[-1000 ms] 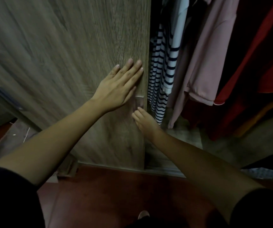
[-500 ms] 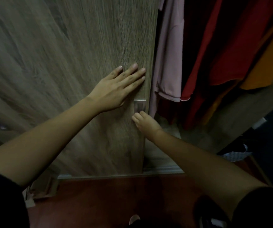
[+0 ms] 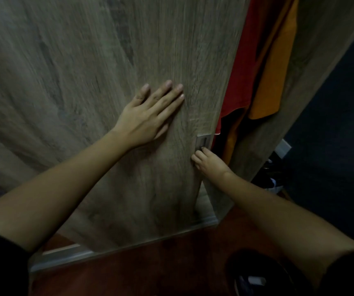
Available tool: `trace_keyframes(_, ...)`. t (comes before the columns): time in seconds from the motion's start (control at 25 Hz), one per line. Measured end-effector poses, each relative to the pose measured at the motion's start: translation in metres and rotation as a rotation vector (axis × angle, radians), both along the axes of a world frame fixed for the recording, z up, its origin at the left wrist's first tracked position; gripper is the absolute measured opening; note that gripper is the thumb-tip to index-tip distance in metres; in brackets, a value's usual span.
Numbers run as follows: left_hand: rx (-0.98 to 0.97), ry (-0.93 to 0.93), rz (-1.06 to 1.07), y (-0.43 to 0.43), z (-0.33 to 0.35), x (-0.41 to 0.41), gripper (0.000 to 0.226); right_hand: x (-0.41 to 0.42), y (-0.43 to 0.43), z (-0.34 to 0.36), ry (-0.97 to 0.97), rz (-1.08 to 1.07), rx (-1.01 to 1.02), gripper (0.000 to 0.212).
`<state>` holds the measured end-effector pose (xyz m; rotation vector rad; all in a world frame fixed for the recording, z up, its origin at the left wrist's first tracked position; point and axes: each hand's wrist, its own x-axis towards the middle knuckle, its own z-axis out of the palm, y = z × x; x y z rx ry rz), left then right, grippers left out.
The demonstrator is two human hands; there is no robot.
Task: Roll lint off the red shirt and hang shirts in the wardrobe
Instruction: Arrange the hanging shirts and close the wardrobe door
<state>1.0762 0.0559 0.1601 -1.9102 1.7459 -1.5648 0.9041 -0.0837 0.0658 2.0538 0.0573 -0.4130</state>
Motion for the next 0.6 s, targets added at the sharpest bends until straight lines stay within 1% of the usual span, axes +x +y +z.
trace_keyframes(0.12,-0.001,-0.033,-0.026,-0.041,0.001,-0.021,0.059,-0.022,-0.032,0.005,0.042,-0.075,0.002,0.067)
trace_keyframes(0.32,-0.007,-0.016,-0.043,-0.101,0.0,-0.053,0.061,-0.048,-0.086,0.006,0.057,-0.205,0.054,0.062)
trace_keyframes(0.48,0.019,0.01,-0.047,-0.138,0.0,-0.074,0.061,-0.067,-0.117,0.007,0.07,-0.273,0.065,0.062)
trace_keyframes(0.6,0.024,0.026,-0.04,-0.159,0.0,-0.088,0.061,-0.08,-0.14,0.008,0.073,-0.286,0.085,0.062)
